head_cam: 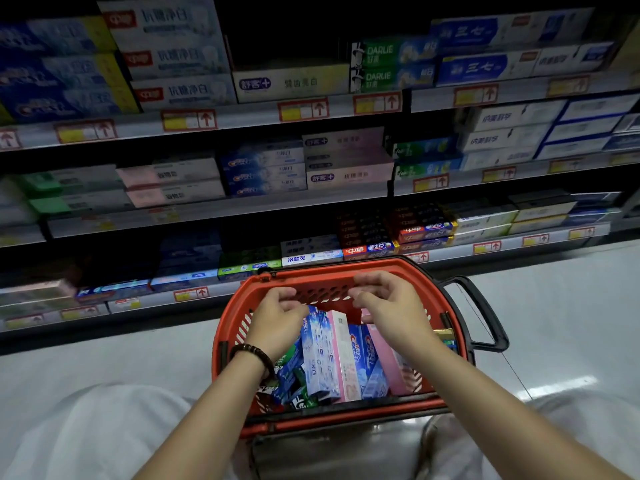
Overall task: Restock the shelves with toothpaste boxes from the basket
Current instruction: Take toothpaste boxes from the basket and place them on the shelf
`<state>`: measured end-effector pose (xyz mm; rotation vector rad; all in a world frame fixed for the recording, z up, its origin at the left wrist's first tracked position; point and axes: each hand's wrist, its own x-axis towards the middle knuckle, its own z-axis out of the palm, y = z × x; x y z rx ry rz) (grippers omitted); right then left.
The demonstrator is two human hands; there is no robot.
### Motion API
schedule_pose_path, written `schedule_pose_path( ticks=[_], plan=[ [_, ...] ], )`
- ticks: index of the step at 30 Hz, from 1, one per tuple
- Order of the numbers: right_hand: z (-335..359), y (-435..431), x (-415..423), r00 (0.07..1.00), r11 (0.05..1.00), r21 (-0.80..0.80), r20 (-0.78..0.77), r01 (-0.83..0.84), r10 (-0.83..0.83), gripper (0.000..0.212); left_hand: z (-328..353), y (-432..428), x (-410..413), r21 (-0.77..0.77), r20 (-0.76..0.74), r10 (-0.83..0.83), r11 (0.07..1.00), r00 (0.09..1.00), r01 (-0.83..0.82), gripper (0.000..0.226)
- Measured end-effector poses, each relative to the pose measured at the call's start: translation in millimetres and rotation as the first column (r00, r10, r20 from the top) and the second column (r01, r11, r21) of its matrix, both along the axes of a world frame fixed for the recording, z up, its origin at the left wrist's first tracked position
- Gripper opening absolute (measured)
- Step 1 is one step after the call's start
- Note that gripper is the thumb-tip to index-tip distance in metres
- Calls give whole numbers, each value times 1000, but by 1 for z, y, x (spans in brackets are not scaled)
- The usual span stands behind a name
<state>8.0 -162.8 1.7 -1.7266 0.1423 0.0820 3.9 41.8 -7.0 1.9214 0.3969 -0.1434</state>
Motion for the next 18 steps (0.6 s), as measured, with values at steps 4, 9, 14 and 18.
schedule_pose_path(
  ticks=[4,9,14,18],
  plan=[
    [-8,6,-4,1000,999,-30,-15,-25,25,19,-18,-6,2,-1,-36,24,1000,999,-24,33],
    [-21,9,-7,997,998,-30,-54,-53,51,18,-43,-14,1,10,-102,32,999,994,-32,31],
    [-32,6,-7,994,998,-3,-93,-57,57,19,-63,-14,7,42,-167,47,998,985,-40,31],
    [-38,4,-9,990,999,26,-129,-46,49,18,-77,-12,14,49,-205,69,997,976,-60,34]
  ],
)
